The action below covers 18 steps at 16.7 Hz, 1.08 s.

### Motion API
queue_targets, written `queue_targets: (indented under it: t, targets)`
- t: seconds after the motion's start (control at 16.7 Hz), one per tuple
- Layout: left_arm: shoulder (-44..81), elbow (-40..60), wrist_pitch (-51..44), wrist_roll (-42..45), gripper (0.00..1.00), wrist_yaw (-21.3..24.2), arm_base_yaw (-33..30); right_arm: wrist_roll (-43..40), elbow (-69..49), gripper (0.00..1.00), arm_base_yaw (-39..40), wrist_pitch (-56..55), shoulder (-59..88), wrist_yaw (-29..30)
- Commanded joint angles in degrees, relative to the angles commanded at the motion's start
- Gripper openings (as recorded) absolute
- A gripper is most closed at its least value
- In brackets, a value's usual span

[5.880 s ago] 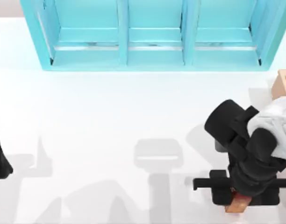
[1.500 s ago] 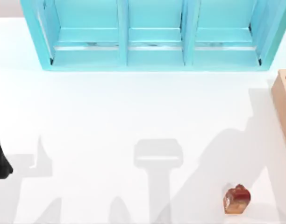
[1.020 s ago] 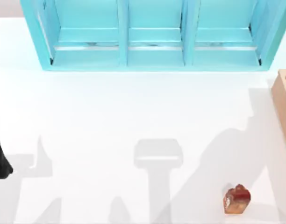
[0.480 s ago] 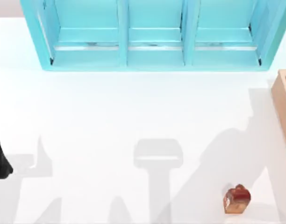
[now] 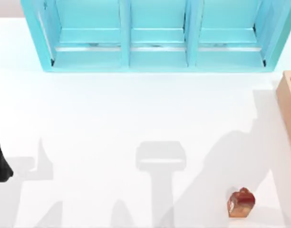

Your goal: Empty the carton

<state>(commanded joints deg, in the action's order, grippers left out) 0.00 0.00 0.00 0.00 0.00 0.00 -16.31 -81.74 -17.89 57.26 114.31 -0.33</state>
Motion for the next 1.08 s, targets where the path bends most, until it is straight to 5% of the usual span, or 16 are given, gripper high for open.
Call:
queue_targets:
  t: [1.08]
  targets:
    - [0.0, 0.0, 0.0, 0.0, 1.0, 0.0, 0.0, -0.3, -26.55, 0.0, -0.27, 28.86, -2.31, -0.02]
